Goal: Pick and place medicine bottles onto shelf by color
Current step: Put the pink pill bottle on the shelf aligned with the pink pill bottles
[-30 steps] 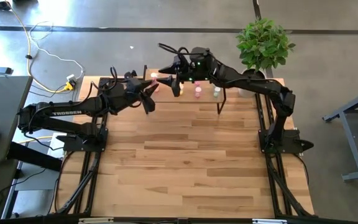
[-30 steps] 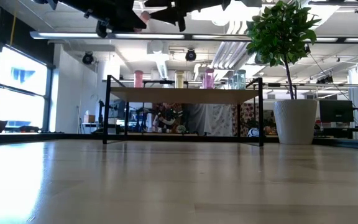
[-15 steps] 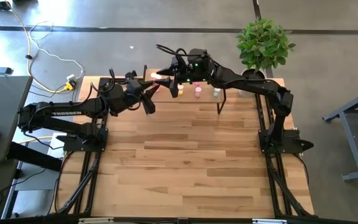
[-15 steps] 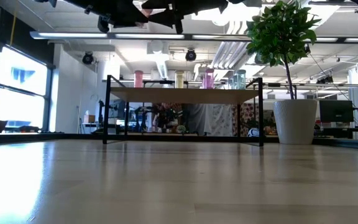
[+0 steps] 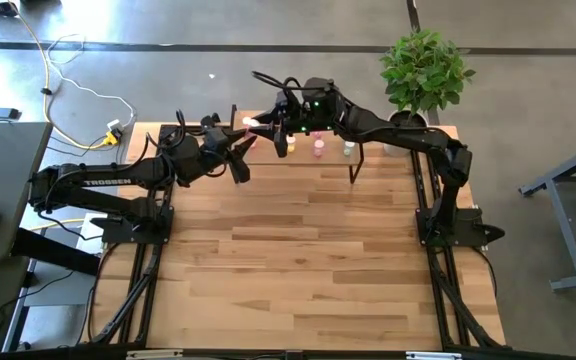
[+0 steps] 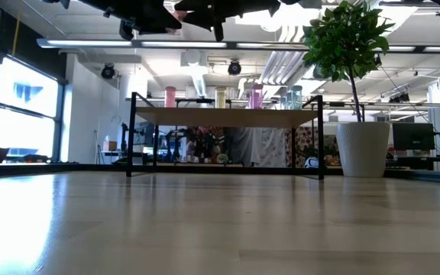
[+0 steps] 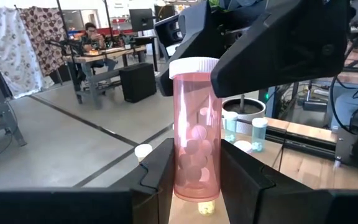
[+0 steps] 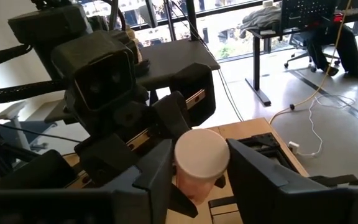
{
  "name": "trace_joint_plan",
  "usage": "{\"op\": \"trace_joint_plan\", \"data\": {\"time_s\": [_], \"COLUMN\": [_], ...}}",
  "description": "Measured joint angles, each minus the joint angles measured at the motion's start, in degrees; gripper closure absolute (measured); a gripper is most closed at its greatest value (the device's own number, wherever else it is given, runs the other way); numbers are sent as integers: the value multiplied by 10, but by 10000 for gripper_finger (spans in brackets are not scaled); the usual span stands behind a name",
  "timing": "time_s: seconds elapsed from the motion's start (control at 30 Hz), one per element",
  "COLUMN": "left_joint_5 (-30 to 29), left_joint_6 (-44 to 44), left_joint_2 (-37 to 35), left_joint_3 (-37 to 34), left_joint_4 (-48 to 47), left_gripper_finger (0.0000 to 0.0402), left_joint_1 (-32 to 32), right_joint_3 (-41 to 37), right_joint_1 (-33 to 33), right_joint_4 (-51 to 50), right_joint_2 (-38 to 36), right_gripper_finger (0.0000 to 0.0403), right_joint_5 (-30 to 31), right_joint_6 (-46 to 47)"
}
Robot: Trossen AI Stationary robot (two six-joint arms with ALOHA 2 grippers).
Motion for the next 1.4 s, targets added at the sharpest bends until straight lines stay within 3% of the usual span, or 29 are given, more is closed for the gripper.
{"op": "trace_joint_plan", "data": {"time_s": [0.3, 0.67, 0.97, 1.17, 1.4], "left_joint_5": [-1, 6, 21, -5, -23], "left_joint_6": [0, 0, 0, -9, -22], "left_joint_2": [0, 0, 0, 0, -19], "left_joint_3": [0, 0, 0, 0, 0], "left_joint_4": [0, -1, -26, -44, -65], "left_gripper_finger": [305, 290, 213, 156, 142], "left_joint_1": [0, 0, 0, 0, 0], "right_joint_3": [0, 0, 0, 0, 0], "right_joint_1": [0, 0, 0, -2, -17], "right_joint_4": [0, -1, -1, -1, -5], "right_joint_2": [0, 0, -1, -1, -2], "right_gripper_finger": [296, 300, 301, 301, 301], "right_joint_5": [-1, -2, -3, -1, 4], "right_joint_6": [4, 3, 2, -4, -21]}}
